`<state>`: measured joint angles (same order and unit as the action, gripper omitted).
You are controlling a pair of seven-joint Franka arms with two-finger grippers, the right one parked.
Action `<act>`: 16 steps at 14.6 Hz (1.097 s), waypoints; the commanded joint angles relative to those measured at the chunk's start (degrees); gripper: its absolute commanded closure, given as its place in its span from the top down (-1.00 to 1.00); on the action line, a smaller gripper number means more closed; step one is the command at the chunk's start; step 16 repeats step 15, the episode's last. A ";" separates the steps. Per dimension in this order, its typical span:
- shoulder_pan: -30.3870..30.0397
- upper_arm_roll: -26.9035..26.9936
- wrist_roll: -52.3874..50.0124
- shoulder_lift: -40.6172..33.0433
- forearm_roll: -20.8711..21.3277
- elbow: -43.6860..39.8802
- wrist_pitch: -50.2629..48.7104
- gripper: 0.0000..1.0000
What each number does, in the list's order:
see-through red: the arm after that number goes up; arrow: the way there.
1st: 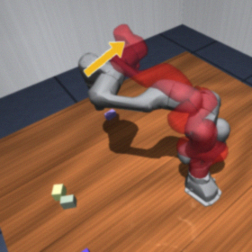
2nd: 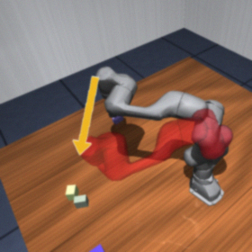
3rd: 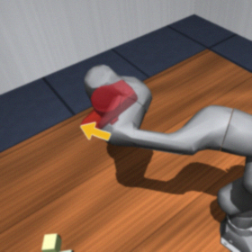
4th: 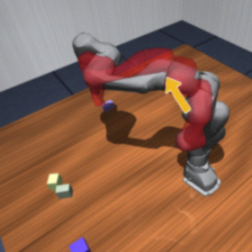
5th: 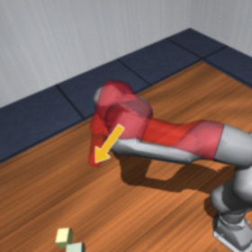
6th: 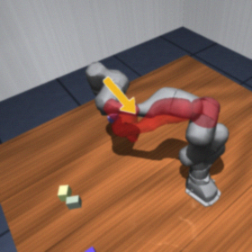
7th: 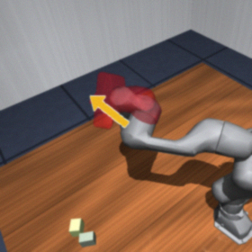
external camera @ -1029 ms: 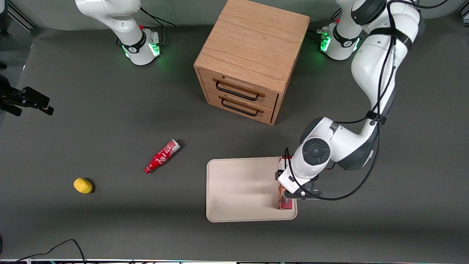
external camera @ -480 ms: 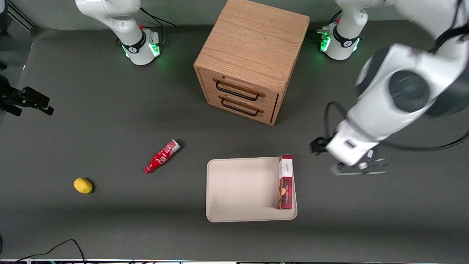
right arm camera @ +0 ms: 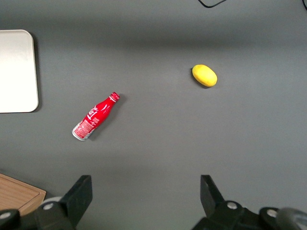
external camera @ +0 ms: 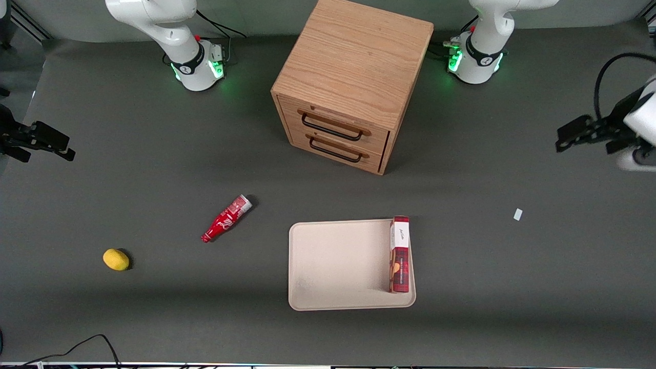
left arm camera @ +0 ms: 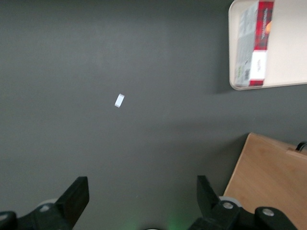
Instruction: Place red cookie box on tray
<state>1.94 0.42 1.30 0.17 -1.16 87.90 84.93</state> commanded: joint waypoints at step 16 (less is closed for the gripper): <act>2.11 7.22 6.61 -12.39 0.37 14.50 0.68 1.00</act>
